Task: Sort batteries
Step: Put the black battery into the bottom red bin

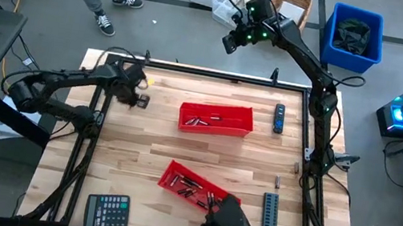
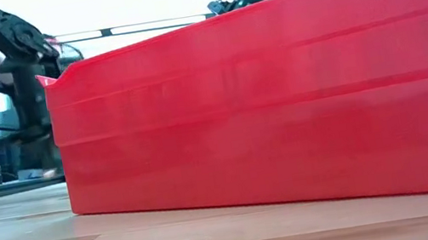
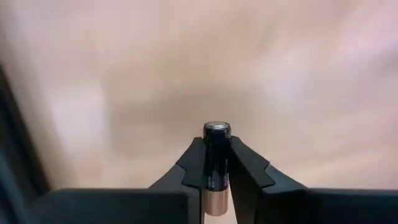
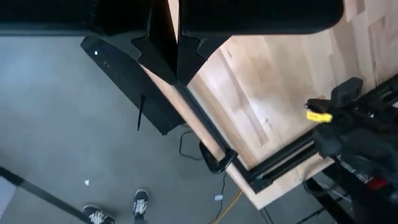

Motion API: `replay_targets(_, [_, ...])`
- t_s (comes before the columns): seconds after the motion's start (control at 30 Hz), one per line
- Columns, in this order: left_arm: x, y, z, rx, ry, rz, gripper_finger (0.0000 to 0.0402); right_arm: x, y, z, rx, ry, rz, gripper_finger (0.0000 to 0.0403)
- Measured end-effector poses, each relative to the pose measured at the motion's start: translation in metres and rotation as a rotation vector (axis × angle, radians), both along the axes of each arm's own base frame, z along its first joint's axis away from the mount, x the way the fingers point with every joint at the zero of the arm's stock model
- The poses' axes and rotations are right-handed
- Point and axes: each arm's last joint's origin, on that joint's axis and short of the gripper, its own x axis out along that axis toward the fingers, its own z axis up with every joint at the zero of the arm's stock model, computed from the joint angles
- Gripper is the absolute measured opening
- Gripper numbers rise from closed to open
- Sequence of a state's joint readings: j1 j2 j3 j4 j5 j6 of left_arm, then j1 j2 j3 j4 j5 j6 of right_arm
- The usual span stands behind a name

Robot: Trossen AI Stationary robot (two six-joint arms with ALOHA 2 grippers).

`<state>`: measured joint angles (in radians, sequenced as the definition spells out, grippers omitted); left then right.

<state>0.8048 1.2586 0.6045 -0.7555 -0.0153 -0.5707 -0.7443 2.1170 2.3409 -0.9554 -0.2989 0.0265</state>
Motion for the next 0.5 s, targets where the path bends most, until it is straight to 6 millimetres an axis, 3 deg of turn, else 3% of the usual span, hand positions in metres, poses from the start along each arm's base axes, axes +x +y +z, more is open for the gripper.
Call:
replay_targets(0.3, [0.019,0.006,0.034,0.257,-0.284,0.01,0.0031,-0.001,-0.007,0.005,0.022,-0.09,-0.003,0.0])
replay_targets(0.5, [0.045,0.016,0.046,0.399,-0.521,-0.11,0.0031,0.0,-0.008,0.009,0.006,-0.129,0.002,0.0])
